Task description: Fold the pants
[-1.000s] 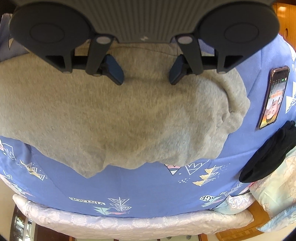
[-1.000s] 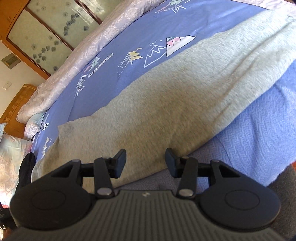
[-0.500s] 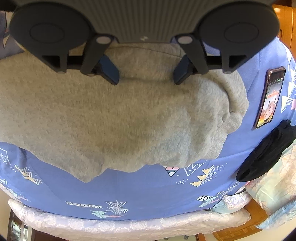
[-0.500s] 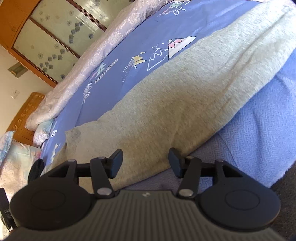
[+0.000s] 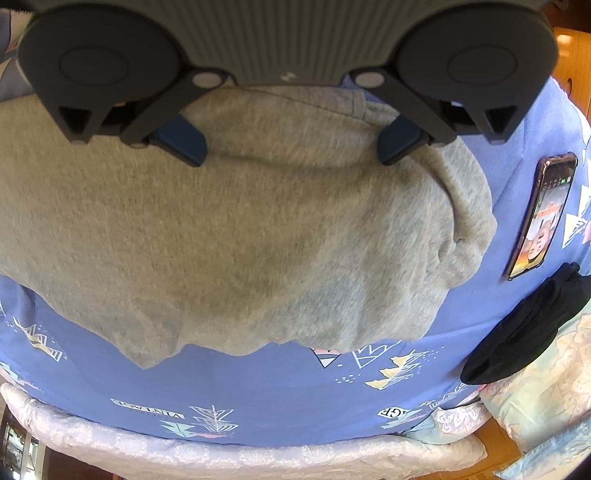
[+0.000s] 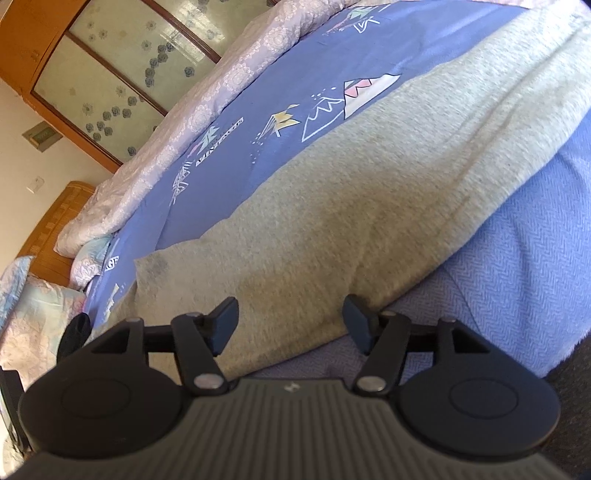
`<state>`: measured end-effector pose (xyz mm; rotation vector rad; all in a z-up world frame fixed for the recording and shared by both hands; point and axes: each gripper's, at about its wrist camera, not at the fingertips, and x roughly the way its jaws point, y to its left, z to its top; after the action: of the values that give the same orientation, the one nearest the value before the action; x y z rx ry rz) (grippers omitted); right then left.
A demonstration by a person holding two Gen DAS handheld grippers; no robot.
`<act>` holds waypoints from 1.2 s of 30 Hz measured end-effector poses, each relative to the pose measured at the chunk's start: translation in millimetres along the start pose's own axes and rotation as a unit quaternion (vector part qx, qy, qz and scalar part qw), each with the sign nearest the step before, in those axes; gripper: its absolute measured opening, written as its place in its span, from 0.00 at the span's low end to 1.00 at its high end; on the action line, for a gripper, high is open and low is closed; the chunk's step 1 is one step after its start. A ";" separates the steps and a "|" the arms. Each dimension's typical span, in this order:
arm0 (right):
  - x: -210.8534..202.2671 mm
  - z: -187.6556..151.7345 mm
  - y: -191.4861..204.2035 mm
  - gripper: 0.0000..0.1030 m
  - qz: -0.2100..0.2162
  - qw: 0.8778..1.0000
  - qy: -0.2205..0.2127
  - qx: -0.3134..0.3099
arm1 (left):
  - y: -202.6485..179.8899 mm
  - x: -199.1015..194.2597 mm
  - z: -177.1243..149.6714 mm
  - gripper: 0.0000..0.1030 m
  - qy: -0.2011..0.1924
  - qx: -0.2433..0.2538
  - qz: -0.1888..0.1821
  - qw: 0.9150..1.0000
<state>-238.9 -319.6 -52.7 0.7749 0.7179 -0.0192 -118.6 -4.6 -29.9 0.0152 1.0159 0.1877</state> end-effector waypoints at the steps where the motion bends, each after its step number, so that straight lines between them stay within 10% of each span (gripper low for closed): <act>1: 0.2 -0.1 1.5 0.63 -0.003 1.000 0.000 -0.004 | 0.7 0.4 -0.5 1.00 -0.001 -0.002 -0.001 1.000; 16: 1.9 -9.8 6.2 0.73 0.004 0.999 -0.021 -0.028 | -0.2 -12.6 -15.5 1.00 -0.056 0.027 0.001 0.998; 21: 2.8 -10.7 13.9 0.74 -0.008 0.999 -0.021 -0.045 | -7.2 -29.5 -5.8 0.96 -0.049 0.037 -0.056 0.997; 36: -86.7 47.0 -81.4 0.49 -0.065 0.988 -0.138 0.037 | -167.6 -53.1 11.0 0.96 -0.045 0.207 -0.173 0.962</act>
<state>-299.7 -429.6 -29.2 0.7776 0.5041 -0.2682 -111.5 -177.4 3.9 0.2226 0.9355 -0.3449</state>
